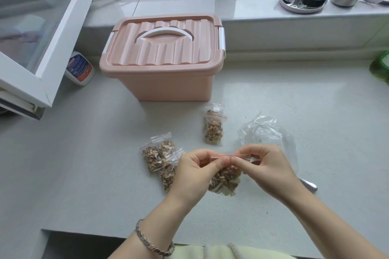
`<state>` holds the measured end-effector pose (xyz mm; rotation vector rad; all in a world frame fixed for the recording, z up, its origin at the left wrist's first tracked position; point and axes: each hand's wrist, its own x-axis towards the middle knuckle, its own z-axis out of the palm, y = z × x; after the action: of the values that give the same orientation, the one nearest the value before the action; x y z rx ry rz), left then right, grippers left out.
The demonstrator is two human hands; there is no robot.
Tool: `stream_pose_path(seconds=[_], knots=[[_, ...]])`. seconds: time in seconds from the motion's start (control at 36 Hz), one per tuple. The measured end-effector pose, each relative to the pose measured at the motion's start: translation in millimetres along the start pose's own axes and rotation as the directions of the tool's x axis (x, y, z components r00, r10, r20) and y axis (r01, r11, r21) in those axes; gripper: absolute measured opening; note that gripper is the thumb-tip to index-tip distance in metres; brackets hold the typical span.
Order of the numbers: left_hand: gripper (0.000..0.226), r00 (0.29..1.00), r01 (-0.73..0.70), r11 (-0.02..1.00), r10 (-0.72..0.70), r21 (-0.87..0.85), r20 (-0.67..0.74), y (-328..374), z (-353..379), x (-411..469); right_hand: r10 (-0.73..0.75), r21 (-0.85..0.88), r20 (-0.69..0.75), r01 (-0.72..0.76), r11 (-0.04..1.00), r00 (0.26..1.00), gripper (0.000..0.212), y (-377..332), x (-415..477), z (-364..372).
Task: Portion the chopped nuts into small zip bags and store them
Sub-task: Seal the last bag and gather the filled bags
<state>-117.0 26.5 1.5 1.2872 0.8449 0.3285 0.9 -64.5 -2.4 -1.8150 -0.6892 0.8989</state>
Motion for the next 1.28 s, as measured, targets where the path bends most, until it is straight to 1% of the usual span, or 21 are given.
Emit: stream_pose_path(seconds=[0.08,0.17,0.25,0.33,0.47,0.58,0.67,0.83,0.97,1.08,1.22,1.28], knots=[[0.013,1.000,-0.018,1.000,0.018,-0.004,-0.015,-0.5,0.0,0.7,0.080,0.109,0.068,-0.087,0.990,0.994,0.003,-0.2,0.9,-2.3],[0.016,0.999,-0.031,1.000,0.031,0.001,-0.025,-2.1,0.1,1.6,0.145,0.170,0.111,-0.163,0.972,0.983,0.005,1.6,0.6,-5.9],[0.014,0.999,-0.032,0.999,0.032,0.005,-0.024,-3.7,-0.2,2.7,0.166,0.225,0.137,-0.194,0.955,0.977,0.005,2.4,-0.4,-7.4],[0.007,1.000,-0.020,1.000,0.020,0.007,-0.020,-5.3,-1.6,3.5,0.164,0.276,0.134,-0.195,0.941,0.977,0.005,3.9,-0.8,-7.6],[0.006,0.999,0.028,0.997,-0.029,0.070,0.017,-4.3,-3.7,4.1,0.093,0.313,0.053,-0.105,0.944,0.994,0.016,6.7,-0.2,-6.5],[0.006,0.997,0.026,0.995,-0.033,0.096,0.067,3.9,-4.8,2.8,0.023,0.299,0.035,-0.032,0.954,0.999,0.022,5.8,-0.2,-7.9],[0.005,0.992,0.011,0.988,-0.029,0.154,0.120,8.5,-6.5,3.1,-0.044,0.256,0.029,0.035,0.966,0.999,0.022,2.8,-1.5,-9.2],[0.006,0.976,-0.004,0.969,-0.050,0.247,0.212,12.7,-10.2,6.4,-0.168,0.148,0.028,0.162,0.975,0.985,0.006,3.3,-4.3,-10.7],[0.004,0.957,0.004,0.966,-0.079,0.258,0.280,15.9,-11.4,7.3,-0.245,0.037,0.046,0.244,0.969,0.968,0.015,3.5,-6.0,-13.8],[0.004,0.956,-0.003,0.962,-0.077,0.273,0.284,15.0,-10.6,8.1,-0.294,0.020,0.045,0.294,0.956,0.955,0.033,4.9,-6.4,-14.4],[0.003,0.974,-0.055,0.943,-0.022,0.329,0.225,16.9,-7.6,3.8,-0.329,0.026,0.049,0.328,0.944,0.943,0.041,8.2,-7.0,-14.1],[0.003,0.982,-0.085,0.929,0.017,0.359,0.187,16.3,-5.9,1.3,-0.338,0.038,0.040,0.336,0.941,0.940,0.040,10.3,-7.4,-14.6]])
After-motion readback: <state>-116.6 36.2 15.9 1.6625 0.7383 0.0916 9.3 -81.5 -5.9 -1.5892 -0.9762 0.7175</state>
